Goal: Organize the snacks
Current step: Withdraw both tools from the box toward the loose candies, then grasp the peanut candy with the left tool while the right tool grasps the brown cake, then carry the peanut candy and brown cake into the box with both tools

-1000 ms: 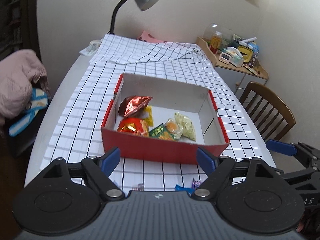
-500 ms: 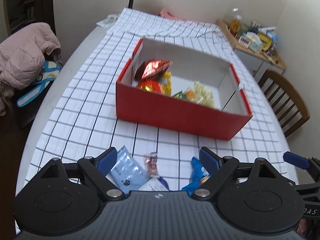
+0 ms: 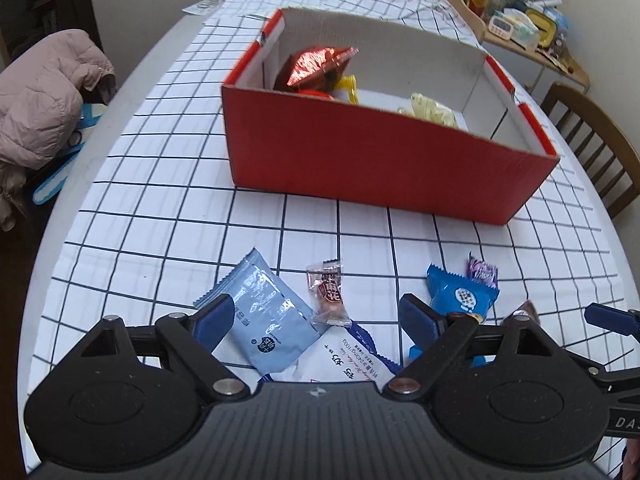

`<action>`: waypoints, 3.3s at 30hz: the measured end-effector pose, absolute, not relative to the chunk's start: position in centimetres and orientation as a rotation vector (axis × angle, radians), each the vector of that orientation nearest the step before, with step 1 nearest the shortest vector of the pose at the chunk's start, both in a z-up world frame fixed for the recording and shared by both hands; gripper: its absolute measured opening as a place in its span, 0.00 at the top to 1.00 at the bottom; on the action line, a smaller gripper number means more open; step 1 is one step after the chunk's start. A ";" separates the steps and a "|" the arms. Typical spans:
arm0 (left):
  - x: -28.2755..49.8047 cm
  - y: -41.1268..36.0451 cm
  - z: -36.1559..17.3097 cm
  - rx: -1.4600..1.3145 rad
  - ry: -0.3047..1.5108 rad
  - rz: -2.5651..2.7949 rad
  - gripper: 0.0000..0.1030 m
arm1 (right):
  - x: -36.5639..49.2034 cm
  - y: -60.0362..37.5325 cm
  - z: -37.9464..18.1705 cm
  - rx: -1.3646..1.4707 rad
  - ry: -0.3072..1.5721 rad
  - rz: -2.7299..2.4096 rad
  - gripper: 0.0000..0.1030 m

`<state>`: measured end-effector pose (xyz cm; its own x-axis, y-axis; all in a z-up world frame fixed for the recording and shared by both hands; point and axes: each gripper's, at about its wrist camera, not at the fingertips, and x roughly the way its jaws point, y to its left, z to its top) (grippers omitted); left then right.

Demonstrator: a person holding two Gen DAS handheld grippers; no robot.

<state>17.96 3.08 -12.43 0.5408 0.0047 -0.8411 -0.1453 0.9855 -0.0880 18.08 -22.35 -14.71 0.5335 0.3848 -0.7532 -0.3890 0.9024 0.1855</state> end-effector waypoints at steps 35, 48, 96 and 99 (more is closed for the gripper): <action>21.6 2.2 -16.1 -0.116 1.120 0.064 0.82 | 19.8 -19.9 -17.8 -0.134 0.966 0.466 0.69; 20.2 3.6 -14.7 -0.215 1.093 0.074 0.85 | 19.1 -21.5 -16.5 -0.058 0.962 0.450 0.69; 28.3 2.2 -0.5 -0.120 0.910 0.009 0.85 | 28.2 -18.8 -3.2 0.027 0.762 0.461 0.69; 29.9 2.6 -0.6 -0.125 0.925 0.014 0.85 | 29.6 -18.6 -3.6 0.034 0.786 0.451 0.69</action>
<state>29.94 2.62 -0.62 0.6024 -0.0414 -0.7971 -0.0663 0.9926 -0.1017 29.60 -18.62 -3.63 0.6171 0.4040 -0.6752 -0.3787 0.9047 0.1952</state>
